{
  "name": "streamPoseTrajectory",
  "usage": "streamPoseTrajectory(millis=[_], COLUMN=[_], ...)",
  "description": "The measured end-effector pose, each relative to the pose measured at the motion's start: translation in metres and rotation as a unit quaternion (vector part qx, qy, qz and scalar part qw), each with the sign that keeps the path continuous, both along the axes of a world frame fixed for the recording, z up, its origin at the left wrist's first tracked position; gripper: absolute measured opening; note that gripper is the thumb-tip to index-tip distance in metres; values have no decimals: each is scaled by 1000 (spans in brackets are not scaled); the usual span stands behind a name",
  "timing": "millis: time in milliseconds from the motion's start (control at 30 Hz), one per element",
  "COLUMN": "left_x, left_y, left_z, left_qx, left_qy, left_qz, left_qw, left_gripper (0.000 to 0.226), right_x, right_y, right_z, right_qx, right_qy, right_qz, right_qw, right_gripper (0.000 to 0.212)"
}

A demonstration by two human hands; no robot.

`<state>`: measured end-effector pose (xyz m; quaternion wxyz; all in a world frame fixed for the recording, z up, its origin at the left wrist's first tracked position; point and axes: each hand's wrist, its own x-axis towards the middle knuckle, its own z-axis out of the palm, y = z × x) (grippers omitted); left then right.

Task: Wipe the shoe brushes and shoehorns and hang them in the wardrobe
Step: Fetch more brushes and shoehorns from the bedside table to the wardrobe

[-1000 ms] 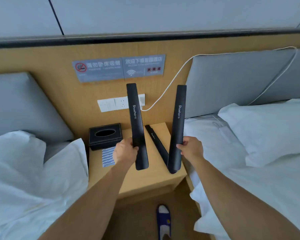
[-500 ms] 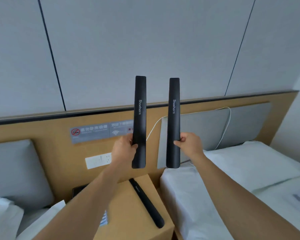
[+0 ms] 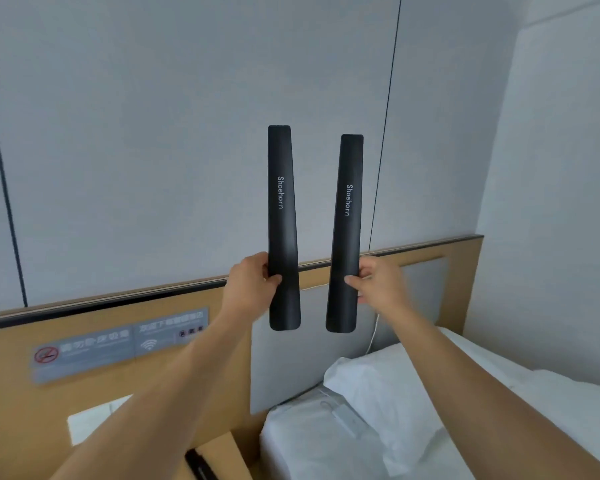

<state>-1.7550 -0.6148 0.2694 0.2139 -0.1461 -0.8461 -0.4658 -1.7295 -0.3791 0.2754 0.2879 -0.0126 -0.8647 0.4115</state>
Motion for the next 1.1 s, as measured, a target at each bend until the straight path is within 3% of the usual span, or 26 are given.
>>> streamPoseTrajectory(millis=[333,600,1100], left_x=[25,48,134], left_y=[105,169,225], left_z=[14,12,-14], left_qx=[8,-11,-10], left_qy=[10,36,5], left_qz=[-139,-261,-479], left_qw=[990,965,878], left_gripper=[20,23,24], right_x=[87,160,317], right_y=[78,108,84], right_z=[22,25,-6], right_qx=[-12,-67,-95], right_qy=[-1,6,-16], right_qz=[-61,-173,-404], right_qw=[998,983,910], right_gripper=[17,23,28])
